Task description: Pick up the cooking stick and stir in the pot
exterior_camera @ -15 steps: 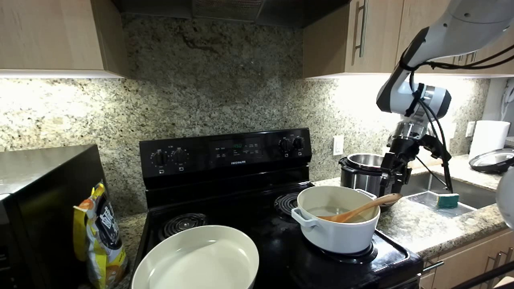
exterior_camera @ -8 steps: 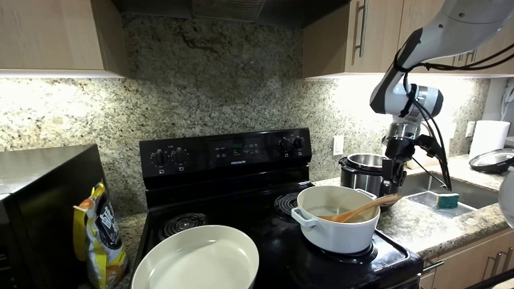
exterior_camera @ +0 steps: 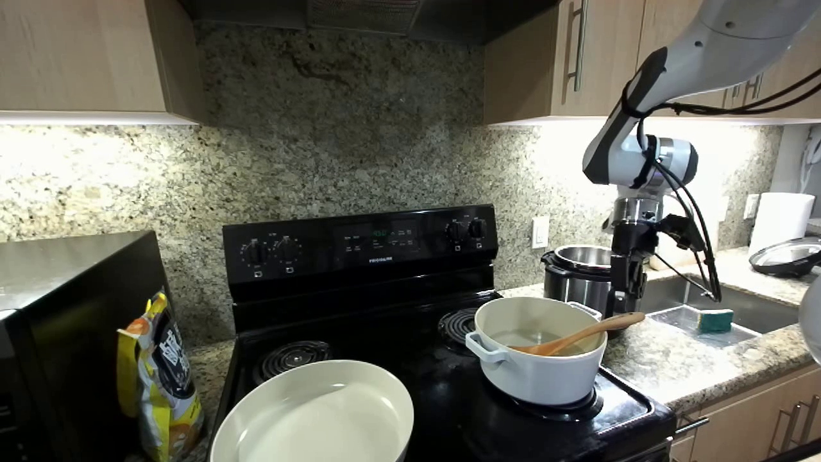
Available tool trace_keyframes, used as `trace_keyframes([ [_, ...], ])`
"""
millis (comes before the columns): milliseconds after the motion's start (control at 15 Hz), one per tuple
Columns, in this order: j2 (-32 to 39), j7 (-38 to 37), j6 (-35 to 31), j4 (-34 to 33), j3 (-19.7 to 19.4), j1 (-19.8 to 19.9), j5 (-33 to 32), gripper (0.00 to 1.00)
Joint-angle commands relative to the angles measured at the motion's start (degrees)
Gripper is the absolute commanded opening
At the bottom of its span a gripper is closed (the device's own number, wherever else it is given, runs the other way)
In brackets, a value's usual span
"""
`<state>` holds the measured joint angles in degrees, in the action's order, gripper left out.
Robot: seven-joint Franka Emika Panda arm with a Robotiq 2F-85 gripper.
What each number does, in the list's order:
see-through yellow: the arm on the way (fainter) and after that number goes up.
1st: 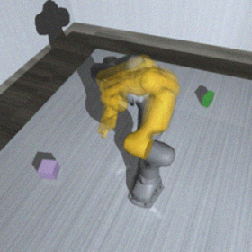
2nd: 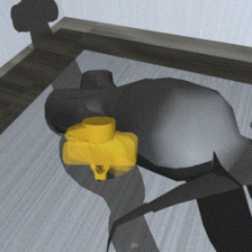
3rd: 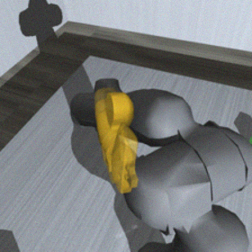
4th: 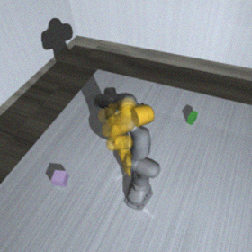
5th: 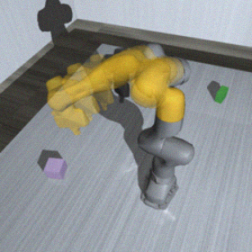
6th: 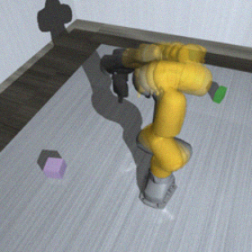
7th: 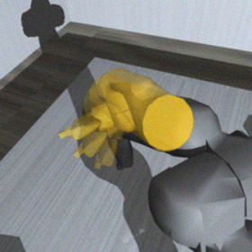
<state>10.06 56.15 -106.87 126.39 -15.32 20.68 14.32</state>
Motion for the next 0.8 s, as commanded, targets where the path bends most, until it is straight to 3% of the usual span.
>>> trace_keyframes([
  [0, -0.2, 0.6, 1.0, -0.3, 0.2, -0.2, -2.1, 0.77],
  [200, 0.3, 1.7, 1.7, -0.7, 0.6, -0.2, -2.7, 0.97],
  [733, 1.1, 2.1, 2.5, -0.9, 1.7, -0.9, -3.1, 1.00],
])
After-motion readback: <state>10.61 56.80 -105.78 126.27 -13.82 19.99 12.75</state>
